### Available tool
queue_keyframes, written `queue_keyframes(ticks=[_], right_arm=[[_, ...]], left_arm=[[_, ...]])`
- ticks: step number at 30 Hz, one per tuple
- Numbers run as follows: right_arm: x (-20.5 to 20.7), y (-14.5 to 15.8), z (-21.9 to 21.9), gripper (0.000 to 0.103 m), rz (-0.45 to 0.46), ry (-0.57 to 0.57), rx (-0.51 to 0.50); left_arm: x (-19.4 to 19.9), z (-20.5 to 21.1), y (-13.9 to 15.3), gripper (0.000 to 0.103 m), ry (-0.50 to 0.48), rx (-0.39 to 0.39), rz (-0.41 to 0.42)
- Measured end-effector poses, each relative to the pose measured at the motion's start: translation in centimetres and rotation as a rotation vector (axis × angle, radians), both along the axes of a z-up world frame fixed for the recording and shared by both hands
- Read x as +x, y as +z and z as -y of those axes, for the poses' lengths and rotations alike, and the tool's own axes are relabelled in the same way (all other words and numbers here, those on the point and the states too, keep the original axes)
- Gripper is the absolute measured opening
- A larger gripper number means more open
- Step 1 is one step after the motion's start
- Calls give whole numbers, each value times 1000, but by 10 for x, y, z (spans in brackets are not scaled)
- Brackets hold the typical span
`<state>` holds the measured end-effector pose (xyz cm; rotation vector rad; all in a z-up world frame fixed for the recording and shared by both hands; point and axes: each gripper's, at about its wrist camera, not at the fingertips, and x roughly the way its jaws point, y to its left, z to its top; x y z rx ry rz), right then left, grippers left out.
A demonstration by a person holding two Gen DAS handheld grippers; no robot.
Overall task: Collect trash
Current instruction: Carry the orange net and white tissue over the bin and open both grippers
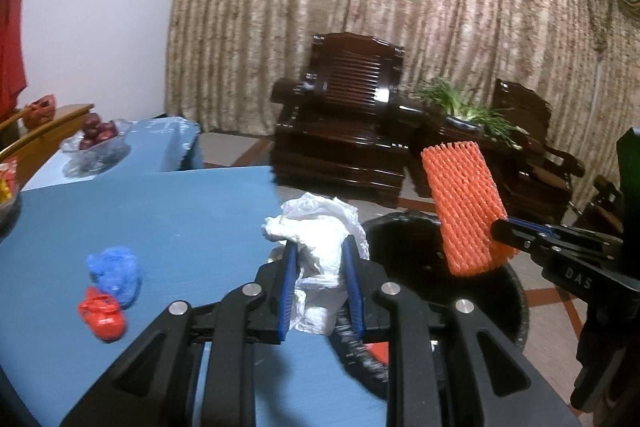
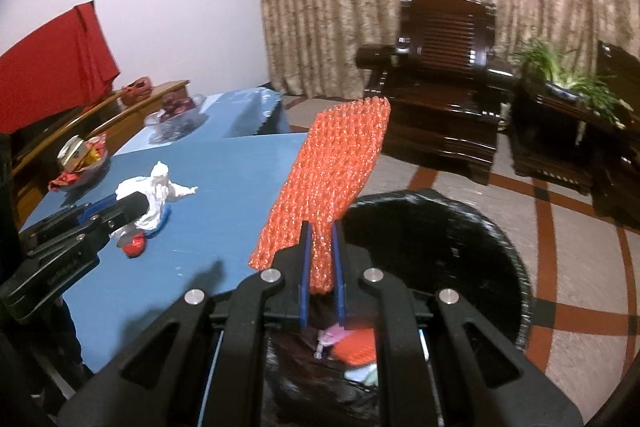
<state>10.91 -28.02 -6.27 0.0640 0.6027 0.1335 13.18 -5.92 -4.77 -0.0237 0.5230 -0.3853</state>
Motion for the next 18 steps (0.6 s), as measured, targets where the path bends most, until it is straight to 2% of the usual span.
queue_keyframes(ticks=[7, 18], right_arm=[[-10, -11, 40, 9, -16, -74, -10], [-4, -37, 81, 9, -68, -145, -21]], left_arm=[[11, 46, -5, 23, -70, -4, -15], [34, 105, -23, 23, -156, 19, -52]])
